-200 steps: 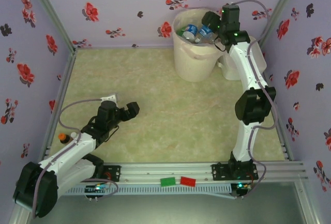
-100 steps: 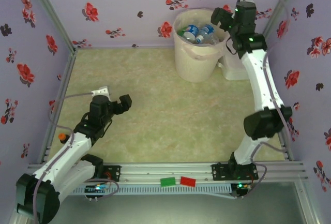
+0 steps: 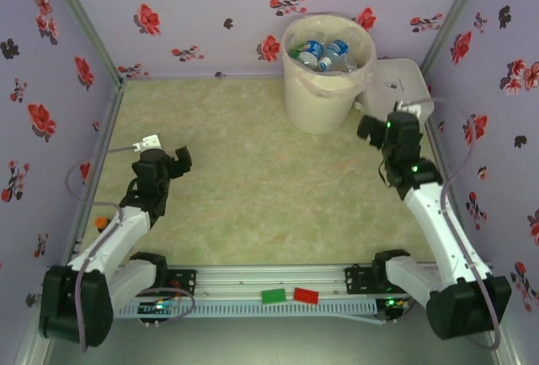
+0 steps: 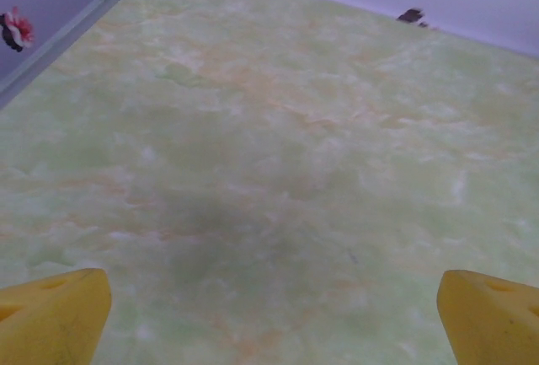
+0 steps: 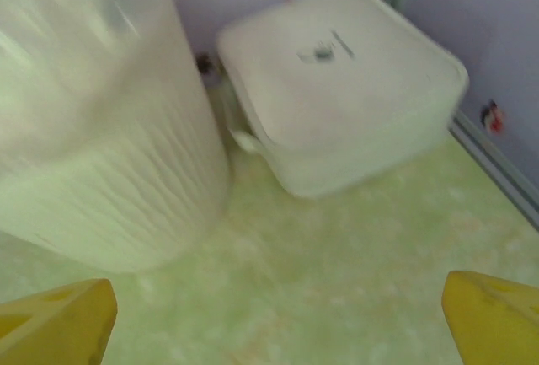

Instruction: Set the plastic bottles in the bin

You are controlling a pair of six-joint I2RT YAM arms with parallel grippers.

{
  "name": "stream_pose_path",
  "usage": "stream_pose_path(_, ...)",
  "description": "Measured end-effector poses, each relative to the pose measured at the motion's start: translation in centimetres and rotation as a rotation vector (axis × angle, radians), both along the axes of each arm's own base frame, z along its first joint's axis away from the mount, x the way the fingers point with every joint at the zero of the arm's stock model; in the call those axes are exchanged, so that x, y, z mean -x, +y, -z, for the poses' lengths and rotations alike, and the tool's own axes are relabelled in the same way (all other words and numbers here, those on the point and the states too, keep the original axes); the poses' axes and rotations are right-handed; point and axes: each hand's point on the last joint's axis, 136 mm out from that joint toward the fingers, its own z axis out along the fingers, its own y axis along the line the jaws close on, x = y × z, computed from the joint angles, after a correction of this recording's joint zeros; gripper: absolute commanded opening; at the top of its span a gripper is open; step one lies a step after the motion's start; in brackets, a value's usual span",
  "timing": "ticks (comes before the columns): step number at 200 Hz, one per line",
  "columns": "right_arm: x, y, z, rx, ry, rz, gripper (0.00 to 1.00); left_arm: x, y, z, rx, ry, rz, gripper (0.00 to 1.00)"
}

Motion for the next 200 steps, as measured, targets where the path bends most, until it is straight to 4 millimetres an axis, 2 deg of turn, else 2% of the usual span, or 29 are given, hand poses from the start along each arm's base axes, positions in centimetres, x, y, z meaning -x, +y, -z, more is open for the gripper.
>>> stream_pose_path(18, 1.4, -0.8, 5.5, 0.031, 0.061, 0.028, 1.00, -0.5, 0.7, 1.3, -0.057, 0.043, -0.015, 1.00)
stream_pose_path(35, 2.3, -1.4, 10.2, 0.071, 0.125, 0.038, 1.00, -0.9, 1.2, 1.7, -0.109, 0.055, -0.027, 1.00)
stream_pose_path(54, 2.6, -1.7, 13.2, 0.114, 0.182, 0.031, 1.00, -1.4, 2.0, 1.2, -0.164, 0.035, -0.053, 1.00)
stream_pose_path(72, 1.2, -1.5, 12.8, 0.150, 0.126, 0.012, 1.00, -1.8, 2.8, 0.8, -0.199, 0.015, -0.083, 1.00)
stream_pose_path(91, -0.3, -1.4, 12.3, 0.186, 0.014, -0.004, 1.00, -2.3, 3.1, 1.3, -0.228, 0.015, -0.095, 1.00)
stream_pose_path(130, -0.6, -1.6, 16.1, 0.257, -0.011, -0.023, 1.00, -2.4, 3.1, 4.5, -0.306, 0.008, -0.058, 1.00)
stream_pose_path(163, -2.6, -2.3, 15.6, 0.272, -0.084, 0.002, 1.00, -4.0, 2.7, 5.4, -0.354, -0.045, -0.009, 1.00)
stream_pose_path(200, -3.2, -3.2, 16.7, 0.261, -0.091, 0.022, 0.99, -3.6, 2.4, 5.2, -0.326, -0.128, 0.047, 1.00)
